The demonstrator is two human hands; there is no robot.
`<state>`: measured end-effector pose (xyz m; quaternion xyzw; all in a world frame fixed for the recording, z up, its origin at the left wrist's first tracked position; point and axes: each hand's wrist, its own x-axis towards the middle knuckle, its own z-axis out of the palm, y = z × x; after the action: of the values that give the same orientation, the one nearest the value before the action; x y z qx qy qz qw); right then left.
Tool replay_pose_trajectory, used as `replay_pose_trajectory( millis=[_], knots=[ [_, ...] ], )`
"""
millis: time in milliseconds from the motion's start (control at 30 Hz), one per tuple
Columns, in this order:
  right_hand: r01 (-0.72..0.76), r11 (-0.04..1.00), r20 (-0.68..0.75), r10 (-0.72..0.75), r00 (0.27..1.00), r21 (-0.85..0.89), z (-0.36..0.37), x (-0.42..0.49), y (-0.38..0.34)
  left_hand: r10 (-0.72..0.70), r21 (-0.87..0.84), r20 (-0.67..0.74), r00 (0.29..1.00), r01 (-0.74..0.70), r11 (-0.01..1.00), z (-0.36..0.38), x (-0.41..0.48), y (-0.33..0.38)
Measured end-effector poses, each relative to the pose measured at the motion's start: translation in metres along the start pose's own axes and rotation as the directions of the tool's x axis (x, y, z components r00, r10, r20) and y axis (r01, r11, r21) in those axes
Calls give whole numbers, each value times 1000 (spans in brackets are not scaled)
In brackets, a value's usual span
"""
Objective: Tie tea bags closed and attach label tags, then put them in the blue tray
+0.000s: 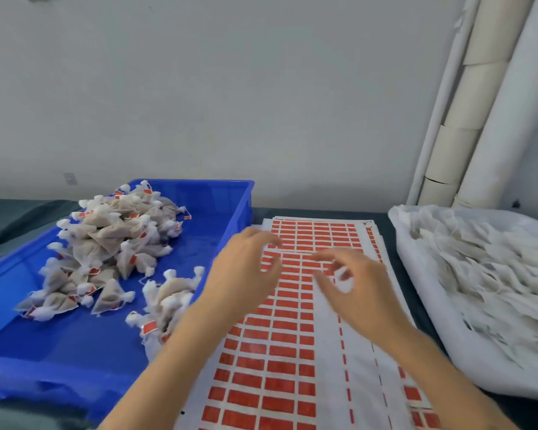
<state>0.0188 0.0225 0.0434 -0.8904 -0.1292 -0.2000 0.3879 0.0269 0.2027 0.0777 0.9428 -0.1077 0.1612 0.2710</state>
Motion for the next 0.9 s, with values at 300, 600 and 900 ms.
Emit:
replay_pose_trajectory(
  millis=[300, 600, 900],
  knots=[
    [-432, 838, -30, 449, 893, -333, -146, -44, 116, 438, -244, 179, 881, -391, 887, 108, 7, 136],
    [-504, 693, 0, 589, 808, -515, -143, -53, 131, 419, 207, 492, 763, -571, 794, 176, 28, 186],
    [-426, 533, -95, 539, 837, -731, -142, -49, 135, 391, 129, 526, 755, -525, 841, 201, 32, 206]
  ],
)
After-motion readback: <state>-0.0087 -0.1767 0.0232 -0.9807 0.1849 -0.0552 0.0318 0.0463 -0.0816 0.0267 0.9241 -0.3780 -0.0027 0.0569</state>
